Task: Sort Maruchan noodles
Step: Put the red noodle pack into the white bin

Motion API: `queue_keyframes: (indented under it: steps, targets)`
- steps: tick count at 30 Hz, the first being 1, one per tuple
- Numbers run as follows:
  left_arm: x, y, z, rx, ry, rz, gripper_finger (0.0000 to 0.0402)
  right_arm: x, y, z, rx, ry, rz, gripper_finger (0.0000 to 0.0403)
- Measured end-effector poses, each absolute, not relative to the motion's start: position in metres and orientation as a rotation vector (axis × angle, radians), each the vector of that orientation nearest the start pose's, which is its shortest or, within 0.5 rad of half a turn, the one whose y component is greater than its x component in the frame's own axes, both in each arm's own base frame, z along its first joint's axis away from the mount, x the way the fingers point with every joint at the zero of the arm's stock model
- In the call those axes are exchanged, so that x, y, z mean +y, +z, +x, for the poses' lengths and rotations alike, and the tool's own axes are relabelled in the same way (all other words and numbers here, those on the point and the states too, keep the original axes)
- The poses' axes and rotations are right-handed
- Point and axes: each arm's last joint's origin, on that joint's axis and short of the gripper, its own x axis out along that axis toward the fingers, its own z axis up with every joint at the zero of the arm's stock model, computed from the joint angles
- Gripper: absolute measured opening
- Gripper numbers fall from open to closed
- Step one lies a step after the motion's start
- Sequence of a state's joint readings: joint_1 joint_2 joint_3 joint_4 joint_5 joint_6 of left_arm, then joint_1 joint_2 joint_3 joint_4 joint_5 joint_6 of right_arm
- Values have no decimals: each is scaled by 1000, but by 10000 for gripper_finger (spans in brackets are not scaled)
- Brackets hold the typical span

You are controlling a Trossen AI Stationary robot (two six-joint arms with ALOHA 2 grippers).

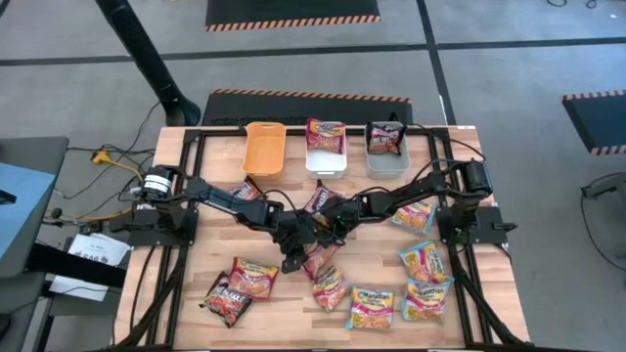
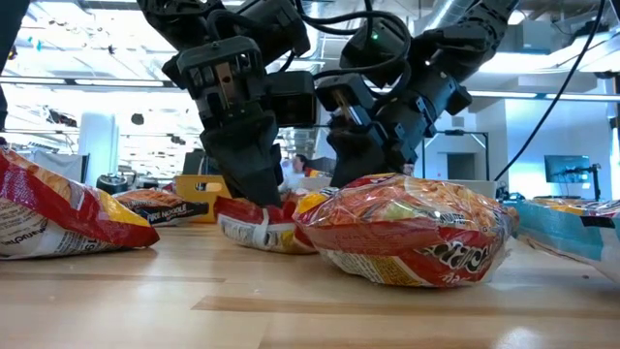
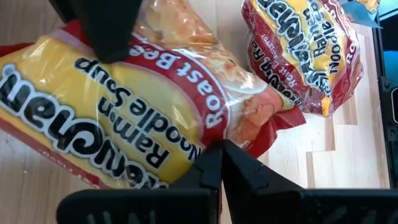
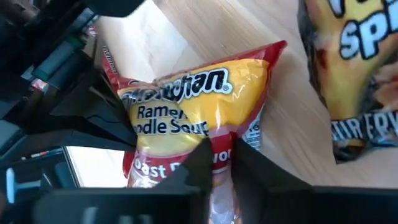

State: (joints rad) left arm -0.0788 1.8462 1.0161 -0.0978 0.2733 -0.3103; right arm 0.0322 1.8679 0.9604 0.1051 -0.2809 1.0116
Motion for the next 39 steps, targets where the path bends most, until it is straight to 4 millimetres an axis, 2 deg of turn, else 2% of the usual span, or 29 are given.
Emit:
queue_keyframes:
  steps: [5,8,14,22,28,35,39]
  targets:
    - [-36,142,357,973,-194,-382,0,20,132,362,880,-100,982,9]
    - [-36,148,354,973,-195,-375,0,19,132,362,877,-91,965,7]
    - [-32,177,337,978,-99,-316,0,21,140,358,885,-50,922,4]
    - [-27,218,306,980,40,-247,0,22,179,349,790,5,850,3]
    - [-23,252,284,894,91,-234,0,16,210,335,709,-56,750,3]
    - [-20,285,257,792,123,-225,0,-7,245,321,554,-146,639,3]
    - [-18,296,244,761,149,-216,0,-25,259,312,484,-213,584,3]
